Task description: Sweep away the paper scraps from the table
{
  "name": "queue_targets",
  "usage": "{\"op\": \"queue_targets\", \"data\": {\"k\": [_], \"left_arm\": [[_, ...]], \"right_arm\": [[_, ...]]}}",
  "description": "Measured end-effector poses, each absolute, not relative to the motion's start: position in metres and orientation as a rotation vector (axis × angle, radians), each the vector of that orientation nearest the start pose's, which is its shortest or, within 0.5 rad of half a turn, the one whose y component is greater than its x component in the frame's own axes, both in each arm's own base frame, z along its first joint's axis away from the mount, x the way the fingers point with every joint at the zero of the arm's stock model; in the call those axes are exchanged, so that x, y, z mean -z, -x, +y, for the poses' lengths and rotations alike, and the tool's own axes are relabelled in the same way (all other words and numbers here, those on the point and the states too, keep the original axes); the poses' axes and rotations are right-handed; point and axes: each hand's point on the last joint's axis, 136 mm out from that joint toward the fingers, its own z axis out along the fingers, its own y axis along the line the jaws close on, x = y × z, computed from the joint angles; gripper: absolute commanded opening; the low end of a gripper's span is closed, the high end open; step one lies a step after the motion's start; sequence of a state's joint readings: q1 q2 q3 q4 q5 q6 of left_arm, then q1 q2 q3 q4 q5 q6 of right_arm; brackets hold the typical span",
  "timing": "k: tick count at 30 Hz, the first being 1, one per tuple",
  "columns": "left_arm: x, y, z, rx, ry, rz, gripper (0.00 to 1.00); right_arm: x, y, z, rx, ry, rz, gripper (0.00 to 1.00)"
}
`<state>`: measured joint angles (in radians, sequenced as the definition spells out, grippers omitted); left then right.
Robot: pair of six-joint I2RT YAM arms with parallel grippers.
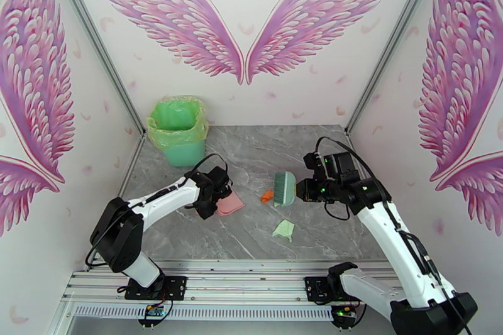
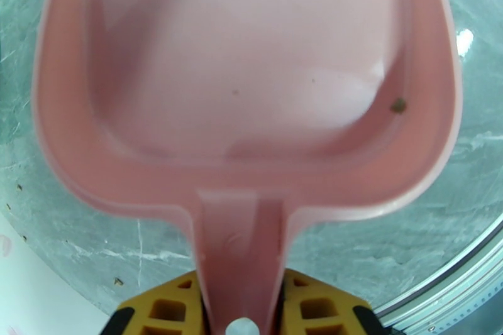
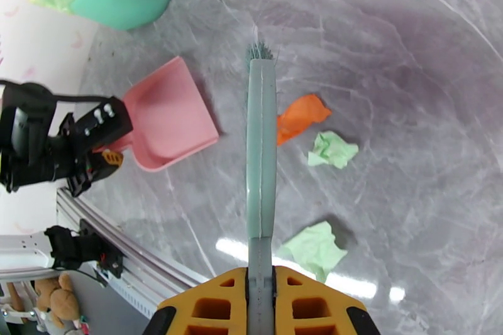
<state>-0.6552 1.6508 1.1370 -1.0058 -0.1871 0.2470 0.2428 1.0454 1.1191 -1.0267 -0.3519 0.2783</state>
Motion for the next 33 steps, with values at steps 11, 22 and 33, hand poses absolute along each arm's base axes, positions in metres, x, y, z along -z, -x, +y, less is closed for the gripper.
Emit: {"op": "queue_targets", "data": {"k": [11, 22, 33], "left_arm": [[-0.044, -0.274, -0.183, -0.147, -1.259, 2.715, 0.27], [-0.032, -0.277, -0.187, -0.112, -1.197, 2.7, 0.65], [-0.048, -0.262, -0.181, -0.051, -1.056, 2.619, 0.74]], "right_arm": [[-0.213, -0.233, 0.117, -0.624, 0.104, 2.613, 0.0], [-0.211, -0.233, 0.117, -0.622, 0.106, 2.615, 0.0], [-0.209, -0.232, 0.116, -0.621, 0.106, 2.619, 0.0]]}}
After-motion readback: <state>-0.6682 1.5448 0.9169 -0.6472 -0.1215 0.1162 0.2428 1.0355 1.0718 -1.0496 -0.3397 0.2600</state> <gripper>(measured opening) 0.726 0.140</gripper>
